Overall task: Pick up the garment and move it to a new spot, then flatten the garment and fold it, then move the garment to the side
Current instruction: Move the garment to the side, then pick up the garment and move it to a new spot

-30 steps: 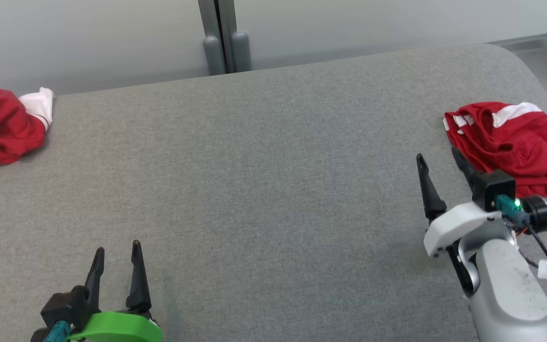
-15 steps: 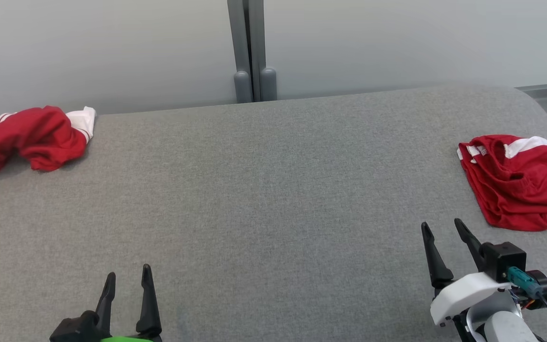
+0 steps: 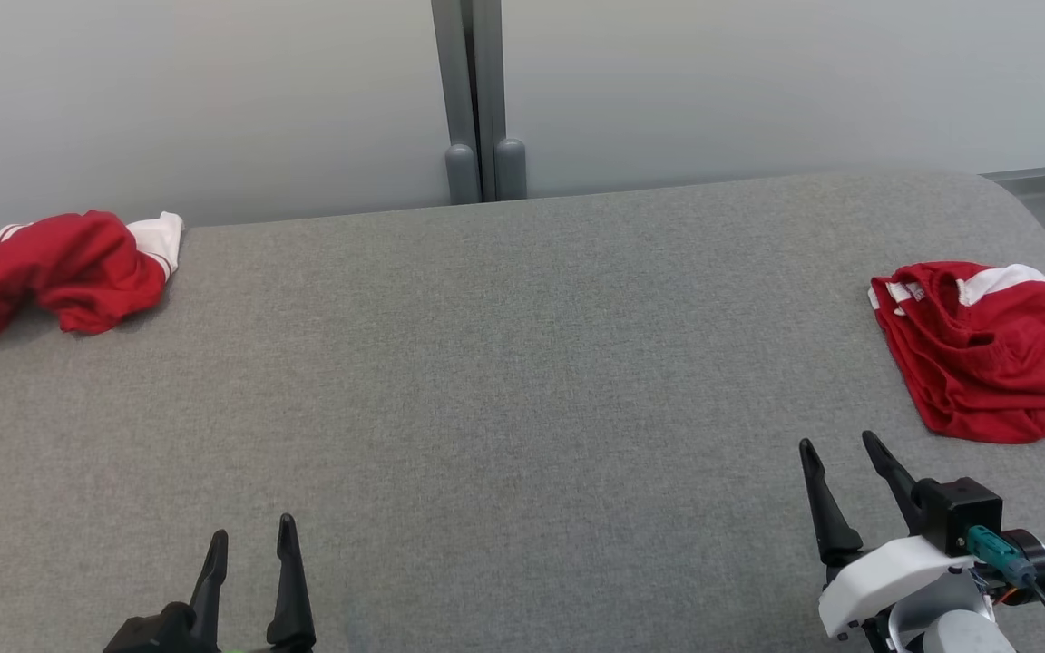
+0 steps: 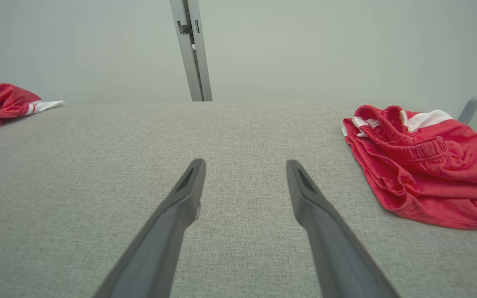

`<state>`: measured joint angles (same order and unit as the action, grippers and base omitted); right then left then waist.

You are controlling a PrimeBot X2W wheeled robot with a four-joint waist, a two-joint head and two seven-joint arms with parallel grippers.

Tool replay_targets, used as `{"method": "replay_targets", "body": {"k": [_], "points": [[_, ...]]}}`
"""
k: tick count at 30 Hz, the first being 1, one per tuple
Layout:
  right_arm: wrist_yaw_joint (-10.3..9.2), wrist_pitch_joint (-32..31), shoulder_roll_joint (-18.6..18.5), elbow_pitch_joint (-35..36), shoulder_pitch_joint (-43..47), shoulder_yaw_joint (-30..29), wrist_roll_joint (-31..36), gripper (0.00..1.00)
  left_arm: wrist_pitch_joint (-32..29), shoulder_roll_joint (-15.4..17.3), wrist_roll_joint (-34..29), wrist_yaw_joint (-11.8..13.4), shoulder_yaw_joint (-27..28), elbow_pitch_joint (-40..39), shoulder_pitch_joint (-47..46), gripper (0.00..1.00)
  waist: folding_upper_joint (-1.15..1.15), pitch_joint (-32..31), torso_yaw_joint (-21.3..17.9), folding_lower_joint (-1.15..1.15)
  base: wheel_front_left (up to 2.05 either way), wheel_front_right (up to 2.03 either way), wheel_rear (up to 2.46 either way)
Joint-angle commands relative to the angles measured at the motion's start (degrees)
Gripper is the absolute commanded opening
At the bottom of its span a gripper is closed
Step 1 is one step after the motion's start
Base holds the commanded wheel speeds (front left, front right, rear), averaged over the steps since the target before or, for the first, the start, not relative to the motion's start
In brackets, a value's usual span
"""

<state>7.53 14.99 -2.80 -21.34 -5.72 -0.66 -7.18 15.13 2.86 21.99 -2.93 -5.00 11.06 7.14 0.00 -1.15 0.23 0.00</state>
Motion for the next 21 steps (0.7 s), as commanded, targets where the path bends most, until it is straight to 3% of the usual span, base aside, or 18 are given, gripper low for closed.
{"method": "replay_targets", "body": {"k": [1, 9, 21], "points": [[-0.09, 0.3, -0.2, 0.1, 0.7, 0.0, 0.3, 1.0, 0.0, 0.1, 0.4, 0.2, 0.1, 0.0, 0.0, 1.0, 0.0, 0.0, 0.0, 0.0, 0.0, 0.0, 0.0], [-0.09, 0.3, -0.2, 0.3, 1.0, -0.7, 0.6, 1.0, 0.0, 0.1, -0.2, -0.1, 0.2, 0.3, -1.2, 1.0, 0.0, 0.3, 1.8, 0.0, 0.0, 0.0, 0.0], [-0.09, 0.3, -0.2, 1.6, 0.7, -1.3, 0.9, 1.0, 0.0, 0.1, -2.8, -1.1, 1.3, 0.5, -3.9, 1.0, 0.0, 0.5, 16.5, 0.0, 0.0, 0.0, 0.0]]}}
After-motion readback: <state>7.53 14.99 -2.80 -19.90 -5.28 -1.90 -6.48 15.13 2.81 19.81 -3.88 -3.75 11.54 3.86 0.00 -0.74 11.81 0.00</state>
